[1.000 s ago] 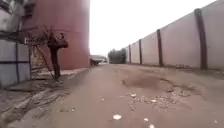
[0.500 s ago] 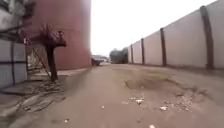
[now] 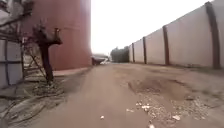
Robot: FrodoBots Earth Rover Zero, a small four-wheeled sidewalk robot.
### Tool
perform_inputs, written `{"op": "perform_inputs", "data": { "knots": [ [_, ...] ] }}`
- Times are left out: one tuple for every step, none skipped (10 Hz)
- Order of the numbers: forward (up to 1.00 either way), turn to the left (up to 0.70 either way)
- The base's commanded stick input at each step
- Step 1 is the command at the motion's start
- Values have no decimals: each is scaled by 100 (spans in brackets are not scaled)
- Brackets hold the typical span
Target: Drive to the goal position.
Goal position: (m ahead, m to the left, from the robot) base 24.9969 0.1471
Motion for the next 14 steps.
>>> {"op": "perform_inputs", "data": {
  "knots": [
    [50,27],
    [50,0],
    [50,0],
    [50,0],
    [50,0],
    [50,0],
    [50,0],
    [50,0],
    [50,0],
    [50,0],
    [50,0],
    [50,0],
    [50,0],
    [50,0]
  ]
}}
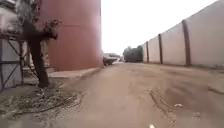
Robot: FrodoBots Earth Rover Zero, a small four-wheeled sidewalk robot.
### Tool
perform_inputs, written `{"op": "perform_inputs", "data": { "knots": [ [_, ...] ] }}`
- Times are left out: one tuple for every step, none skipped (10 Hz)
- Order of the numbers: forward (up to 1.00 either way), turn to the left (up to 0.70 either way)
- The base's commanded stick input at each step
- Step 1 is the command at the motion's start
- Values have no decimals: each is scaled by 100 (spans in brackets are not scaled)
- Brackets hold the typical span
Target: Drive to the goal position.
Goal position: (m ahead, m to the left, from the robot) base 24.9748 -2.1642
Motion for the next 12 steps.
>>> {"op": "perform_inputs", "data": {
  "knots": [
    [50,0],
    [50,0],
    [50,0],
    [50,0],
    [50,0],
    [50,0],
    [50,0],
    [50,0],
    [50,0],
    [50,0],
    [50,0],
    [50,0]
  ]
}}
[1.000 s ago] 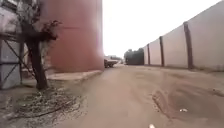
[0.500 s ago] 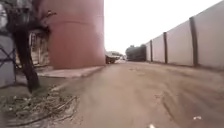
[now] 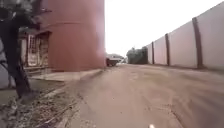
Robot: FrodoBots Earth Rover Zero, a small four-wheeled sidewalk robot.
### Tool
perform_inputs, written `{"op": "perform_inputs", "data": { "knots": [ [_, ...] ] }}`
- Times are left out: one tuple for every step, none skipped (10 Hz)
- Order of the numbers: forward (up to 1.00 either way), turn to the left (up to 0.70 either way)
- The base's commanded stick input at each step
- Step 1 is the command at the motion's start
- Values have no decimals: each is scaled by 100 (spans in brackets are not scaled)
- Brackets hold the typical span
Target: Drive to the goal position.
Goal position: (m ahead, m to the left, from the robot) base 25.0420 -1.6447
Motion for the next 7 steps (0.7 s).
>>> {"op": "perform_inputs", "data": {
  "knots": [
    [50,0],
    [50,0],
    [50,0],
    [50,0],
    [50,0],
    [50,-1],
    [50,-14]
  ]
}}
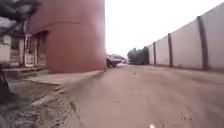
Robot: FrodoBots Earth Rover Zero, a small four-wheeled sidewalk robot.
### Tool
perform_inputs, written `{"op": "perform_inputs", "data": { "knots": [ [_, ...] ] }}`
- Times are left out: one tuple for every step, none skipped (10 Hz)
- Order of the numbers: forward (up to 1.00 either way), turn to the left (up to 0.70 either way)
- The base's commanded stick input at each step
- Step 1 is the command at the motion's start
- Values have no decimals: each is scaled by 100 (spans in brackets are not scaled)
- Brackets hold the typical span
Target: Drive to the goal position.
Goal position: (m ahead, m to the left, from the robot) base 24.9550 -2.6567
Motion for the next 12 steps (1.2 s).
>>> {"op": "perform_inputs", "data": {
  "knots": [
    [50,-19],
    [50,0],
    [50,0],
    [50,0],
    [50,0],
    [50,0],
    [50,0],
    [50,0],
    [50,0],
    [50,0],
    [50,0],
    [50,0]
  ]
}}
